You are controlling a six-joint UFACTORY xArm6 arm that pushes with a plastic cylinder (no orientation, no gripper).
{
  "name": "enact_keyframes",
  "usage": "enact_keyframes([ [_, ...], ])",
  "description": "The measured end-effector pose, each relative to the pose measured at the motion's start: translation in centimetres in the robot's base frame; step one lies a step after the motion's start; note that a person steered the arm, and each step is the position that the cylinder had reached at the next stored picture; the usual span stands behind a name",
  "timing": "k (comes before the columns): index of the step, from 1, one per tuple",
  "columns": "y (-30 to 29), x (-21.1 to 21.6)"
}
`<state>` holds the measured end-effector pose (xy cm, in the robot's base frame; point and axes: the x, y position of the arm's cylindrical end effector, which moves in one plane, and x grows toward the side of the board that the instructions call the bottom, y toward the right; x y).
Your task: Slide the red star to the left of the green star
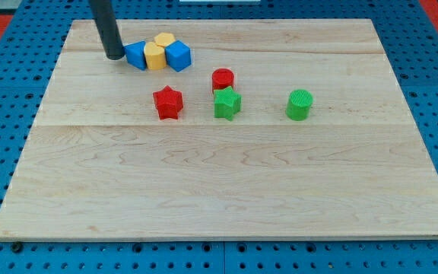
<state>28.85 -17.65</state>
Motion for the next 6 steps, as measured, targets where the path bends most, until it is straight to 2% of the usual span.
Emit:
enact_keyframes([
  [1, -5.3, 0.1],
  [2, -5.6, 6.1],
  [3, 0.5, 10.3],
  [4, 9.8, 11.4],
  [5, 8.3, 12.8],
  [6, 11.3, 18.0],
])
